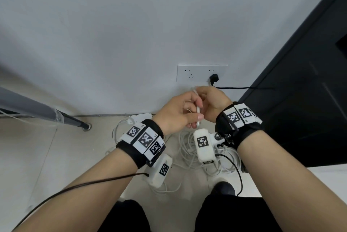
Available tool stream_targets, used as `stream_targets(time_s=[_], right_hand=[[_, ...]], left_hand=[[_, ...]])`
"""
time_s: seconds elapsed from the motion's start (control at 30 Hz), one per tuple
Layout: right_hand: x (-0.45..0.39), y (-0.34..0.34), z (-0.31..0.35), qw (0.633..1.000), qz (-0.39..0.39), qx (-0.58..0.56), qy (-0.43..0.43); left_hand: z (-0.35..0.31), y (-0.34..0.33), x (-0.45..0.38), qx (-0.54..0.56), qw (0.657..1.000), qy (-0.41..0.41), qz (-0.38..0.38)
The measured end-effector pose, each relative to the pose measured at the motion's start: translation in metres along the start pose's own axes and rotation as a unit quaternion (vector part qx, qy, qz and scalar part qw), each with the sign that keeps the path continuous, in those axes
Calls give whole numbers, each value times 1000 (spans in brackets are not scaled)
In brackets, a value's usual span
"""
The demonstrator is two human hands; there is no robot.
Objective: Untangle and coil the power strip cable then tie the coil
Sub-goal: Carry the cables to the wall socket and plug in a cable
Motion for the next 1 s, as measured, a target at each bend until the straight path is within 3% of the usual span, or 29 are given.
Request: stream_targets(time_s=[0.07,0.2,0.27,0.4,0.5,0.6,0.7,0.83,1.0], right_hand=[[-3,5,0,1000,-8,-17,-3],[3,2,5,996,93,-7,-5],[2,8,8,994,108,-12,16],[-9,38,2,998,38,0,40],[-20,61,-11,999,-12,5,35],[-30,76,-13,995,-36,44,86],[-43,78,-11,989,-28,43,140],[-65,67,-9,989,6,21,148],[-82,47,0,954,-14,194,228]], left_hand=[[-4,-4,-1,-14,1000,-5,16],[-6,11,-8,-34,999,10,-10],[-7,23,-14,-30,999,26,-36],[-15,56,-34,30,986,17,-165],[-17,79,-45,136,954,0,-269],[-20,92,-55,206,924,-16,-322],[-24,98,-64,233,909,-33,-343],[-21,98,-76,261,900,-40,-348],[-15,105,-82,254,903,-42,-343]])
Point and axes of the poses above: each hand's wrist, its own x-axis away from the middle knuckle, its own y-axis out of the back of the hand, z = x × y, the point moved 7 cm from there along -x, towards the middle knuckle, and after that the axes turned 3 degrees about -x, right-handed, at the moved point
